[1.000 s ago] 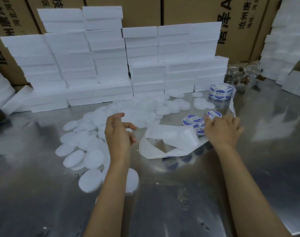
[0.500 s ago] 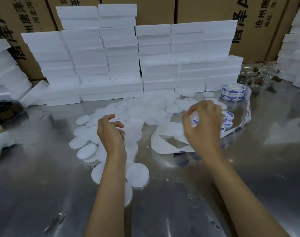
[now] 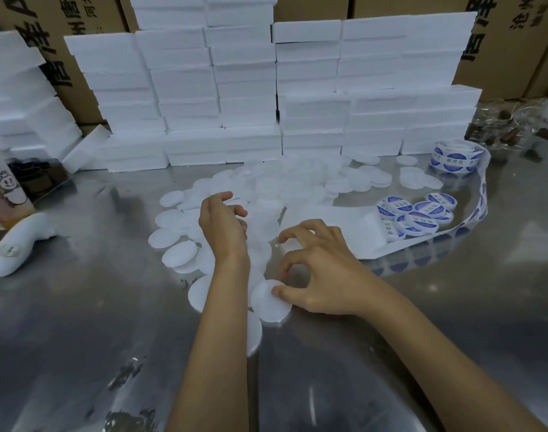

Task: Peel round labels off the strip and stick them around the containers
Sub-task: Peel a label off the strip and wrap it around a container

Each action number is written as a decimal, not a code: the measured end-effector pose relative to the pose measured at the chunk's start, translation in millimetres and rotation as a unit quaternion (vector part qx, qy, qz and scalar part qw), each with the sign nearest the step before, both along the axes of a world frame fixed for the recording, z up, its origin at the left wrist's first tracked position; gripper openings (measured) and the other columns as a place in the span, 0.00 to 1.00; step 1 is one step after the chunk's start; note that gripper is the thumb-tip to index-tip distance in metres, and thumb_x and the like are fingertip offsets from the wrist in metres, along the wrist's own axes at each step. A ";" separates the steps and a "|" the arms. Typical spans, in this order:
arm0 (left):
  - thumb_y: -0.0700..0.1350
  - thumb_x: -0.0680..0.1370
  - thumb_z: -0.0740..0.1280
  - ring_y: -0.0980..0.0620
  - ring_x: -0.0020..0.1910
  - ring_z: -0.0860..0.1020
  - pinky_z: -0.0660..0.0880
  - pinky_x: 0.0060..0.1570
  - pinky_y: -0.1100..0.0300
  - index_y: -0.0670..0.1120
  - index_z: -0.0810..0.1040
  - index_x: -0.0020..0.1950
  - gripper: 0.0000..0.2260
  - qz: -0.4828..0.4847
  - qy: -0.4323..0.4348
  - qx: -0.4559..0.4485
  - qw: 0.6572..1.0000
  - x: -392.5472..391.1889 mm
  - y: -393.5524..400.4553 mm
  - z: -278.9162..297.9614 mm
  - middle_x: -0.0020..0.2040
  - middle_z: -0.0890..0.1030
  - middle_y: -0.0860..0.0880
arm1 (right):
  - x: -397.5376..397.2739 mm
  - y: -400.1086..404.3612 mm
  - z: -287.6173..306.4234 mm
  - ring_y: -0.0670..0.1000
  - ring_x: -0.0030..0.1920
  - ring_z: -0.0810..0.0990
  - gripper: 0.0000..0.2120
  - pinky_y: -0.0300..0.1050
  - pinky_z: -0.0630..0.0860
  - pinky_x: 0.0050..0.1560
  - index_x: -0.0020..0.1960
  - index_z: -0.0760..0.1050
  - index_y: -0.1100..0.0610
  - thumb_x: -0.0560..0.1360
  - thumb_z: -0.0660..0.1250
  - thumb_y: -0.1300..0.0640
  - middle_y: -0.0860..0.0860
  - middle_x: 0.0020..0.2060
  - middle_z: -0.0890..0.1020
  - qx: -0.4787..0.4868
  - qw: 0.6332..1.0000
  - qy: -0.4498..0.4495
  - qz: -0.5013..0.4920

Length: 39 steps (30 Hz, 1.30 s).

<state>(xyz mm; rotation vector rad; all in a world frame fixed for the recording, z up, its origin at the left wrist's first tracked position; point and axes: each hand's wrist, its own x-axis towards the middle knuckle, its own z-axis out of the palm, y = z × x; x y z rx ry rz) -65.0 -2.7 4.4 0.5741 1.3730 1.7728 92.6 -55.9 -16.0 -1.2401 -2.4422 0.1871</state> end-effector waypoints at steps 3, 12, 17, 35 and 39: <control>0.41 0.79 0.55 0.55 0.21 0.65 0.60 0.22 0.65 0.48 0.78 0.47 0.12 -0.013 0.008 0.003 1.000 0.1 -0.5 0.3 0.33 0.76 0.48 | -0.7 1.5 -1.4 0.42 0.70 0.55 0.06 0.39 0.49 0.65 0.41 0.82 0.47 0.73 0.70 0.46 0.38 0.66 0.70 -0.007 0.999 0.039 0.005; 0.43 0.79 0.60 0.53 0.22 0.71 0.62 0.22 0.66 0.44 0.80 0.50 0.09 -0.193 0.059 -0.003 0.979 13.2 -2.7 4.9 0.32 0.79 0.48 | 7.7 8.8 17.7 0.44 0.42 0.76 0.05 0.33 0.70 0.45 0.43 0.77 0.54 0.76 0.67 0.62 0.44 0.40 0.80 0.031 0.901 0.398 -0.172; 0.50 0.76 0.70 0.50 0.52 0.82 0.76 0.42 0.57 0.52 0.81 0.59 0.12 -0.388 0.197 0.099 0.895 36.8 -11.2 3.5 0.52 0.85 0.48 | 28.1 14.0 31.6 0.46 0.27 0.69 0.07 0.36 0.68 0.27 0.43 0.77 0.59 0.75 0.62 0.67 0.51 0.33 0.77 -0.370 0.642 0.668 -0.073; 0.32 0.82 0.59 0.41 0.49 0.85 0.82 0.43 0.56 0.53 0.74 0.67 0.20 -0.324 -0.028 0.164 0.931 39.4 -12.3 8.0 0.52 0.86 0.45 | 102.2 14.4 44.9 0.43 0.41 0.78 0.06 0.39 0.73 0.42 0.45 0.83 0.50 0.73 0.68 0.58 0.44 0.42 0.84 -0.196 0.911 0.331 -0.149; 0.33 0.80 0.62 0.43 0.43 0.85 0.82 0.41 0.55 0.50 0.77 0.62 0.16 -0.324 0.040 0.145 0.934 41.3 -11.7 3.0 0.49 0.86 0.44 | 95.2 16.5 26.4 0.39 0.57 0.70 0.13 0.38 0.69 0.56 0.49 0.80 0.39 0.68 0.74 0.54 0.38 0.54 0.76 -0.232 0.963 0.072 -0.120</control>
